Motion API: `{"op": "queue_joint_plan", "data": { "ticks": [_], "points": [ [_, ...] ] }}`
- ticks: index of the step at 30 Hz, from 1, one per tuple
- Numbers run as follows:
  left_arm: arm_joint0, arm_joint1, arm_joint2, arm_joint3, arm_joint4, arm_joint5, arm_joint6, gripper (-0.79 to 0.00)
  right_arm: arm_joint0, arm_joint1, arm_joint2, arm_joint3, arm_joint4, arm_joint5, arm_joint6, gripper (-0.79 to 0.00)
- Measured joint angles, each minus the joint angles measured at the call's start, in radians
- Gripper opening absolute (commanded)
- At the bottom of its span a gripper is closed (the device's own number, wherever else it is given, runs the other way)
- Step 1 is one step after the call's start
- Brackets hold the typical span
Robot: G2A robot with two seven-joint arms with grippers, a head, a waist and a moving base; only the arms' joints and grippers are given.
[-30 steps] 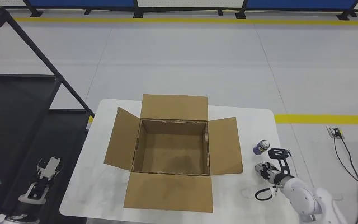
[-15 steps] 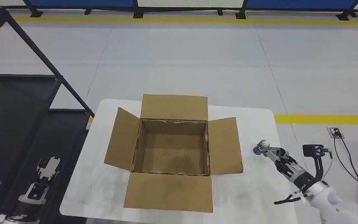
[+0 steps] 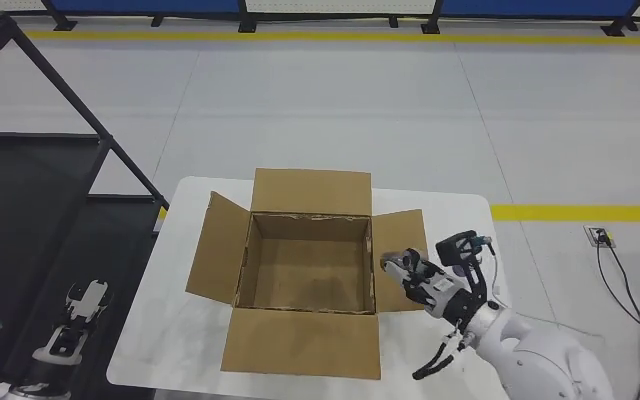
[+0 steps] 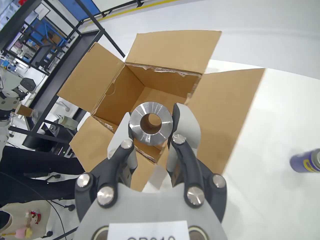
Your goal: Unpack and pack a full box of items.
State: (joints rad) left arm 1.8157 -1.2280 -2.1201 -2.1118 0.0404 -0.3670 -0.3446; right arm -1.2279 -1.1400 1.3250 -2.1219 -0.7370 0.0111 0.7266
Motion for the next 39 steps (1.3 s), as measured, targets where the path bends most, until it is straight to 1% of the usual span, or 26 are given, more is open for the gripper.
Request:
{"op": "queue_joint_plan", "data": {
  "ticks": [2, 3, 6, 9, 12, 14, 39],
  "points": [
    [0.000, 0.000, 0.000, 0.000, 0.000, 0.000, 0.000, 0.000, 0.079, -0.015, -0.109, 0.053, -0.051, 0.042, -0.006, -0.785],
    [0.000, 0.000, 0.000, 0.000, 0.000, 0.000, 0.000, 0.000, 0.133, -0.027, -0.182, 0.095, -0.082, 0.072, -0.016, -0.785],
    [0.000, 0.000, 0.000, 0.000, 0.000, 0.000, 0.000, 0.000, 0.264, -0.064, -0.351, 0.212, -0.137, 0.147, -0.046, -0.785],
    [0.000, 0.000, 0.000, 0.000, 0.000, 0.000, 0.000, 0.000, 0.372, -0.106, -0.487, 0.325, -0.160, 0.219, -0.080, -0.785],
    [0.000, 0.000, 0.000, 0.000, 0.000, 0.000, 0.000, 0.000, 0.444, -0.141, -0.567, 0.413, -0.137, 0.278, -0.083, -0.785],
    [0.000, 0.000, 0.000, 0.000, 0.000, 0.000, 0.000, 0.000, 0.454, -0.147, -0.575, 0.429, -0.128, 0.295, -0.076, -0.785],
    [0.000, 0.000, 0.000, 0.000, 0.000, 0.000, 0.000, 0.000, 0.452, -0.146, -0.573, 0.426, -0.129, 0.291, -0.076, -0.785]
  ]
}}
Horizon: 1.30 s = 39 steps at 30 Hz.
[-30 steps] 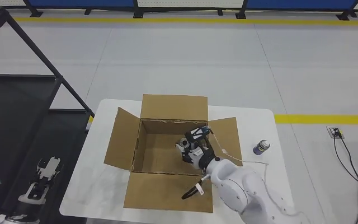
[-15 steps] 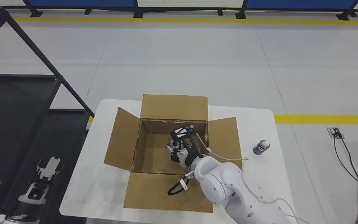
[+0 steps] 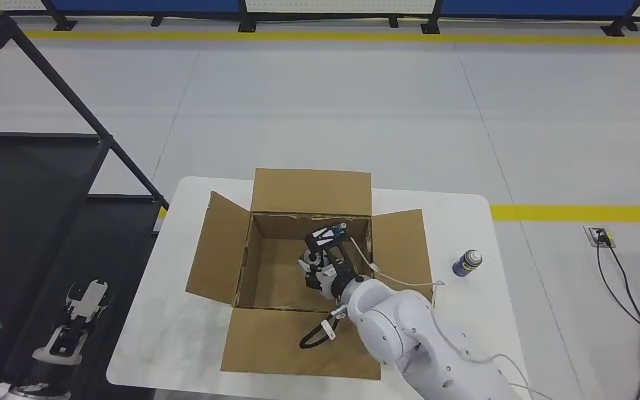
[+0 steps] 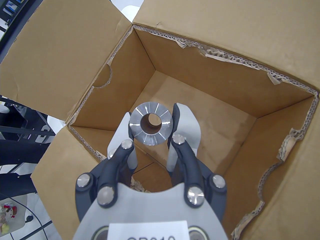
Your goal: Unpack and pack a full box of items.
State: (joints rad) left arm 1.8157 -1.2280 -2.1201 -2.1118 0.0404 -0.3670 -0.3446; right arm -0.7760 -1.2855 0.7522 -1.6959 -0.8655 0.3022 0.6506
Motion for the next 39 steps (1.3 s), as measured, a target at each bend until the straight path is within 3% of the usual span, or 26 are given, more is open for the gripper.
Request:
{"op": "queue_joint_plan", "data": {
  "ticks": [22, 25, 29, 39],
  "points": [
    [0.000, 0.000, 0.000, 0.000, 0.000, 0.000, 0.000, 0.000, 0.000, 0.000, 0.000, 0.001, 0.000, 0.000, 0.000, -0.785],
    [0.000, 0.000, 0.000, 0.000, 0.000, 0.000, 0.000, 0.000, 0.006, -0.008, 0.005, 0.055, 0.033, -0.003, 0.013, -0.785],
    [0.000, 0.000, 0.000, 0.000, 0.000, 0.000, 0.000, 0.000, 0.091, -0.051, -0.053, 0.174, 0.028, 0.091, 0.016, -0.785],
    [0.000, 0.000, 0.000, 0.000, 0.000, 0.000, 0.000, 0.000, 0.327, -0.220, -0.277, 0.530, 0.040, 0.139, 0.028, -0.785]
  ]
}}
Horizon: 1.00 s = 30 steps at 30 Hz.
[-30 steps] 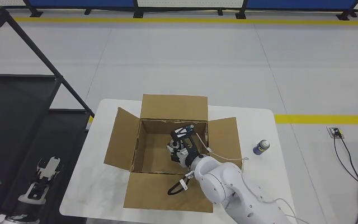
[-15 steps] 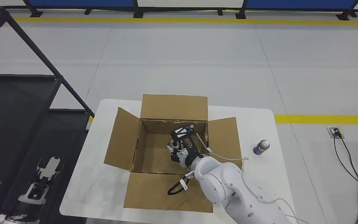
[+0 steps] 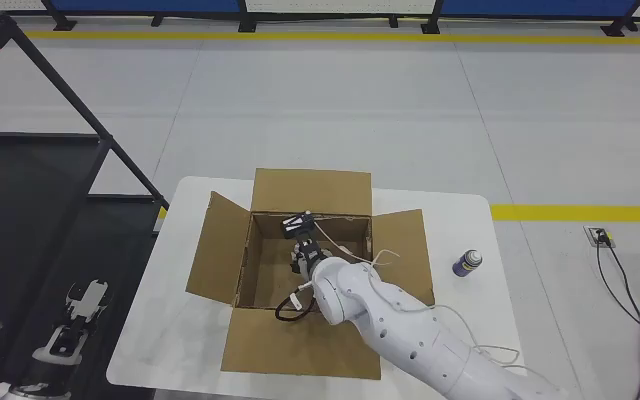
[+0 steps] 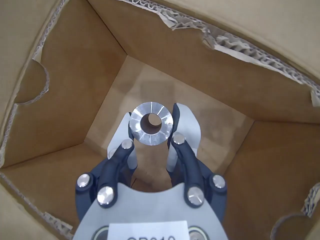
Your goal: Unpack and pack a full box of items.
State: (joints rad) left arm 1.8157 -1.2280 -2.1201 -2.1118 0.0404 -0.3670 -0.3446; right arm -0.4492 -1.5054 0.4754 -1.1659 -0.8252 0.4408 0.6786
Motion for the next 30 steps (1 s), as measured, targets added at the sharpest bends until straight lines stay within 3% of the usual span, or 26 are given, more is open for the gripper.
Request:
{"op": "queue_joint_plan", "data": {
  "ticks": [13, 15, 18, 20, 23, 28, 30],
  "points": [
    [0.000, 0.000, 0.000, 0.000, 0.000, 0.000, 0.000, 0.000, 0.104, -0.204, -0.092, 0.439, 0.093, -0.058, -0.027, -0.770],
    [0.000, 0.000, 0.000, 0.000, 0.000, 0.000, 0.000, 0.000, 0.112, -0.226, -0.092, 0.486, 0.104, -0.078, -0.031, -0.496],
    [0.000, 0.000, 0.000, 0.000, 0.000, 0.000, 0.000, 0.000, 0.122, -0.252, -0.095, 0.540, 0.106, -0.100, -0.029, -0.403],
    [0.000, 0.000, 0.000, 0.000, 0.000, 0.000, 0.000, 0.000, 0.126, -0.265, -0.097, 0.564, 0.101, -0.106, -0.026, -0.243],
    [0.000, 0.000, 0.000, 0.000, 0.000, 0.000, 0.000, 0.000, 0.130, -0.283, -0.094, 0.594, 0.099, -0.116, -0.029, -0.197],
    [0.000, 0.000, 0.000, 0.000, 0.000, 0.000, 0.000, 0.000, 0.128, -0.295, -0.077, 0.601, 0.088, -0.122, -0.060, -0.028],
    [0.000, 0.000, 0.000, 0.000, 0.000, 0.000, 0.000, 0.000, 0.122, -0.294, -0.068, 0.589, 0.078, -0.120, -0.069, -0.012]
  ]
}}
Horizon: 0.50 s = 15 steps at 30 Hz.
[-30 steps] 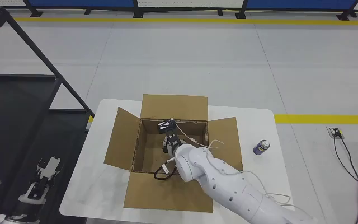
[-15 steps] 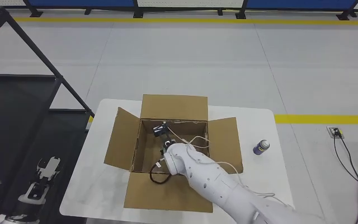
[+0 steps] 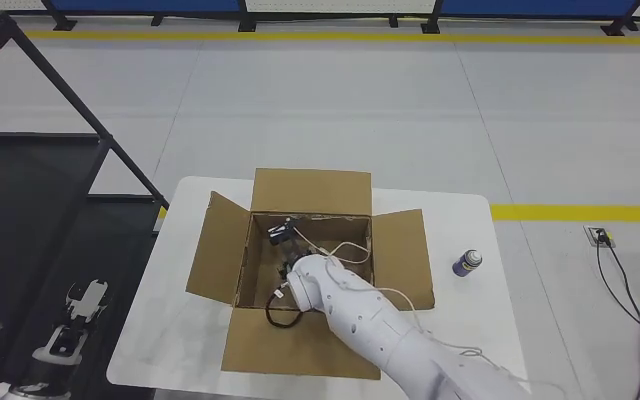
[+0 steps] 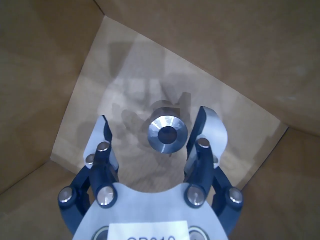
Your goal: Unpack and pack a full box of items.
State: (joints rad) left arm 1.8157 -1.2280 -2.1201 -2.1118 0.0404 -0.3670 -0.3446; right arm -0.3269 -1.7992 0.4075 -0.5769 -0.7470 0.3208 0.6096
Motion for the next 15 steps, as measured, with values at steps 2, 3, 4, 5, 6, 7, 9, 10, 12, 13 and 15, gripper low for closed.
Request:
{"op": "queue_joint_plan", "data": {
  "ticks": [2, 3, 4, 5, 6, 7, 9, 10, 12, 13, 15],
  "points": [
    [0.000, 0.000, 0.000, 0.000, 0.000, 0.000, 0.000, 0.000, -0.010, 0.004, 0.008, -0.020, -0.012, 0.010, -0.010, 0.000],
    [0.000, 0.000, 0.000, 0.000, 0.000, 0.000, 0.000, 0.000, -0.019, 0.008, 0.013, -0.039, -0.022, 0.021, -0.016, -0.006],
    [0.000, 0.000, 0.000, 0.000, 0.000, 0.000, 0.000, 0.000, -0.027, 0.012, 0.018, -0.058, -0.030, 0.027, -0.021, -0.003],
    [0.000, 0.000, 0.000, 0.000, 0.000, 0.000, 0.000, 0.000, -0.036, 0.017, 0.024, -0.078, -0.039, 0.033, -0.025, 0.000],
    [0.000, 0.000, 0.000, 0.000, 0.000, 0.000, 0.000, 0.000, -0.049, 0.026, 0.031, -0.111, -0.055, 0.040, -0.026, 0.000],
    [0.000, 0.000, 0.000, 0.000, 0.000, 0.000, 0.000, 0.000, -0.061, 0.034, 0.037, -0.138, -0.070, 0.047, -0.026, 0.000],
    [0.000, 0.000, 0.000, 0.000, 0.000, 0.000, 0.000, 0.000, -0.095, 0.059, 0.055, -0.216, -0.112, 0.072, -0.026, 0.000],
    [0.000, 0.000, 0.000, 0.000, 0.000, 0.000, 0.000, 0.000, -0.113, 0.072, 0.065, -0.256, -0.133, 0.085, -0.026, 0.000],
    [0.000, 0.000, 0.000, 0.000, 0.000, 0.000, 0.000, 0.000, -0.166, 0.108, 0.095, -0.364, -0.196, 0.125, -0.031, 0.000],
    [0.000, 0.000, 0.000, 0.000, 0.000, 0.000, 0.000, 0.000, -0.194, 0.125, 0.111, -0.417, -0.227, 0.146, -0.032, 0.000],
    [0.000, 0.000, 0.000, 0.000, 0.000, 0.000, 0.000, 0.000, -0.267, 0.166, 0.154, -0.552, -0.309, 0.185, -0.031, 0.000]
  ]
}}
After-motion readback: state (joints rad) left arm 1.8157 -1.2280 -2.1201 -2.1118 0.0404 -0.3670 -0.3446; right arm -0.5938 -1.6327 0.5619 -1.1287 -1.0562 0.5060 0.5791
